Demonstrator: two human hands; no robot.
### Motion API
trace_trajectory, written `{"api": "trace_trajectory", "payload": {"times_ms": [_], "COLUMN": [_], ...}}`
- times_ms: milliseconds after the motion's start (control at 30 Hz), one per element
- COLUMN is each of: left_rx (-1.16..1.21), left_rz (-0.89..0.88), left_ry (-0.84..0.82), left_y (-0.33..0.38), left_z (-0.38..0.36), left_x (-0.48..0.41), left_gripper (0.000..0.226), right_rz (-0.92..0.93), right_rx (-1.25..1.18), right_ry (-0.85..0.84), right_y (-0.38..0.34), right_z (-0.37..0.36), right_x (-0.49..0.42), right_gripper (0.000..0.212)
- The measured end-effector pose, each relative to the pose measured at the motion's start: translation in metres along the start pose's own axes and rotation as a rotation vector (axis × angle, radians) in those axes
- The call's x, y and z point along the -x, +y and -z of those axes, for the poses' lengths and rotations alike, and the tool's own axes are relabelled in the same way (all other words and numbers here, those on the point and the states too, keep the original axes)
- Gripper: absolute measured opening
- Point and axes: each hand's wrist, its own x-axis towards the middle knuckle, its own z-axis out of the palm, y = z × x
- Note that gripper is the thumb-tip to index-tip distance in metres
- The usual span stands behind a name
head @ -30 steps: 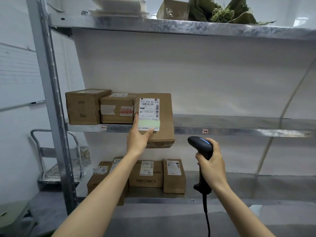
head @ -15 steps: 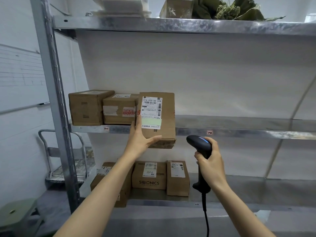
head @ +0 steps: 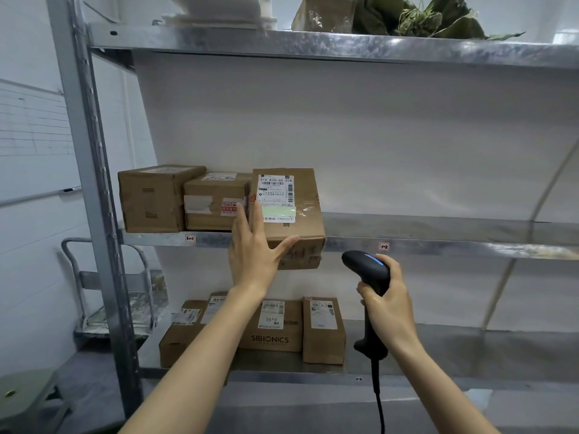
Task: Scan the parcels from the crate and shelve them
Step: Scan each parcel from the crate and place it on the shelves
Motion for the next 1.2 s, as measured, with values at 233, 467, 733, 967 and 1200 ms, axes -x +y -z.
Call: {"api": "trace_trajectory", "payload": {"times_ms": [233, 467, 733, 967, 1200], "left_rx": [-0.025, -0.156, -0.248, -0.329, -0.359], "left_rz": [-0.036, -0.023, 0.006, 0.071, 0.08], "left_ry": [0.153, 0.185, 0.144, 0.097, 0.073], "left_y": [0.017, 0.016, 0.002, -0.013, -0.014], "left_z": [-0.012, -0.029, -0.049, -0.063, -0.06], "left_x": [-0.019, -0.055, -0.068, -0.065, -0.067], "left_gripper": [0.092, 0.086, 0.078, 0.086, 0.091], "right_rz": [0.005, -0.037, -0.078, -0.081, -0.066], "right_rx": [0.005, -0.009, 0.006, 0.026, 0.031], "right_ry": [0.012, 0.002, -0.017, -0.023, -0.034], "right_y": [0.012, 0.027, 0.038, 0.039, 0.037], "right_z": [0.001, -0.004, -0.011, -0.014, -0.017], "right_x": [-0.006, -0.014, -0.021, -0.026, -0.027], "right_gripper": [0.051, 0.051, 0.05, 0.053, 0.057]}}
